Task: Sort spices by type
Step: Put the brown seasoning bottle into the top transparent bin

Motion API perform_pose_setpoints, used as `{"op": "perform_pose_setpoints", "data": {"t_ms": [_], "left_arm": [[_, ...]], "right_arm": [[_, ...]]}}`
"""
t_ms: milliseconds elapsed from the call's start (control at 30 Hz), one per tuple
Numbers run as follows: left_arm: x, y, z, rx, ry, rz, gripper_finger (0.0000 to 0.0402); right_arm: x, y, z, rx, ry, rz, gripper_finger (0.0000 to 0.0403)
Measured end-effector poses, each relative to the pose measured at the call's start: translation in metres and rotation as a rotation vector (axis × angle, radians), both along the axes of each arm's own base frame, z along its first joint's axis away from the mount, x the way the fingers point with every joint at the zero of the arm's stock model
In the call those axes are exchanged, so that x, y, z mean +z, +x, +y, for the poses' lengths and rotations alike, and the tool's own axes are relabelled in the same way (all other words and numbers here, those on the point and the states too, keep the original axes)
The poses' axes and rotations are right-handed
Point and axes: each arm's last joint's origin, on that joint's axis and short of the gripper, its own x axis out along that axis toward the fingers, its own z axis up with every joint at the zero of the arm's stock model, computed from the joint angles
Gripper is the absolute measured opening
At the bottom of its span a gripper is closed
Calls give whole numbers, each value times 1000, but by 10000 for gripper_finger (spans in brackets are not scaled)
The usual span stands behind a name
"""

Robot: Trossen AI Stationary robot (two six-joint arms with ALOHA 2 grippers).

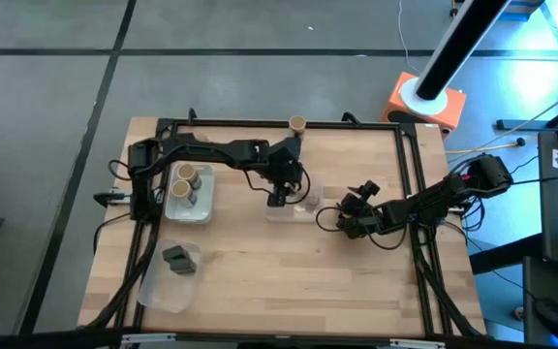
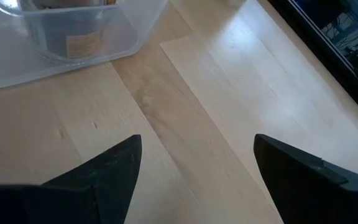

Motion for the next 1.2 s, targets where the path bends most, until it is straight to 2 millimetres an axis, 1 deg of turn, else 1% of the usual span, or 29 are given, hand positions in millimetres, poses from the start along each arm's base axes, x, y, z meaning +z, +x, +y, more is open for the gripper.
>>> {"op": "perform_pose_setpoints", "data": {"t_ms": [100, 433, 600, 767, 1000, 1200], "left_arm": [[-12, -2, 0, 12, -7, -7, 166], [-40, -6, -5, 24, -11, -24, 166], [-48, -9, -4, 45, 7, -31, 166], [-57, -11, -4, 46, 20, -80, 166], [-66, -16, -3, 47, 23, -73, 166], [-68, -18, 0, 56, 24, -78, 166]], "right_arm": [[0, 0, 0, 0, 1, 0, 310], [0, 1, 0, 1, 1, -5, 310], [0, 1, 0, 0, -1, -7, 310], [0, 1, 0, 0, -1, -9, 310], [1, 1, 0, 1, -1, -11, 310], [1, 1, 0, 1, 1, -14, 310]]}}
